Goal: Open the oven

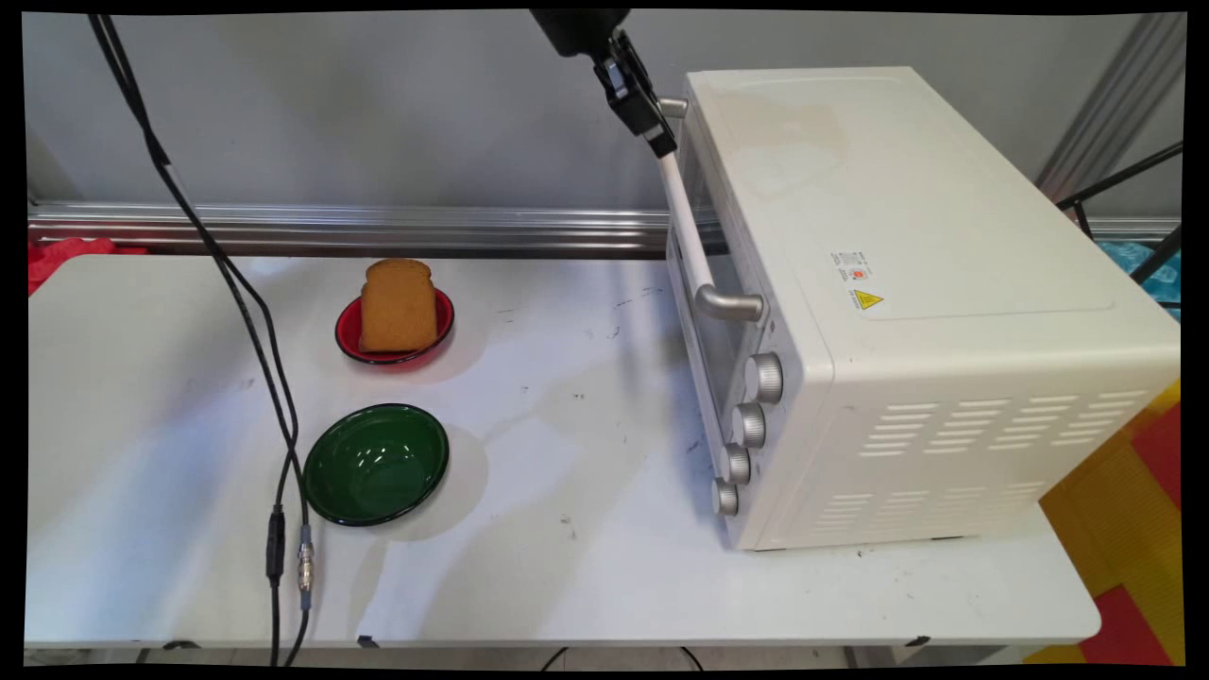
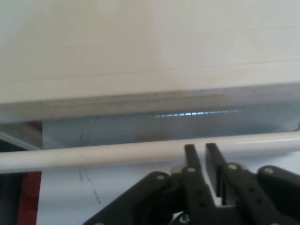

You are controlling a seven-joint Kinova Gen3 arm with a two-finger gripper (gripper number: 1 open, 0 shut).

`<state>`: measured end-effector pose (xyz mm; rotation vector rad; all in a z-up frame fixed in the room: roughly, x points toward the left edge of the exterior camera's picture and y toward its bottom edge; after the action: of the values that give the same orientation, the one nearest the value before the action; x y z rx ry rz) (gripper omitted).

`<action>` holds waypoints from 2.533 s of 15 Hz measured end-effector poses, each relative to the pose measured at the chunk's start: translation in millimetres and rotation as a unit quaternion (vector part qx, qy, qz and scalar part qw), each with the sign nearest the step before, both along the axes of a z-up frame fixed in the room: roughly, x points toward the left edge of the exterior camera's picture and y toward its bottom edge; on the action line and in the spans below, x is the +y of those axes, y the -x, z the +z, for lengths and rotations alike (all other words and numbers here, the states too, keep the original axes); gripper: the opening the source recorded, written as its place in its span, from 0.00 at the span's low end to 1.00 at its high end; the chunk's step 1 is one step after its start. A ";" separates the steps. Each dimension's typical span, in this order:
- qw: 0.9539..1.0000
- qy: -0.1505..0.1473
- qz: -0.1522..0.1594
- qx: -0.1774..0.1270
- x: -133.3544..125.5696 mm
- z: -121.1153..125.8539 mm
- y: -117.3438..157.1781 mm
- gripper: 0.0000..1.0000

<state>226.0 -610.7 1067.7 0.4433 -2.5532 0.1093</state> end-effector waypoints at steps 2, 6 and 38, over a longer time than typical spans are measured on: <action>1.000 -0.006 0.000 0.010 -3.6 -2.4 -6.7 0.00; 0.999 -0.012 0.000 0.033 -7.2 -12.9 -7.8 0.00; 0.999 -0.035 -0.020 0.022 10.0 -76.6 -39.6 0.00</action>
<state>265.6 -600.7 991.1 0.4161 -2.5274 -0.0047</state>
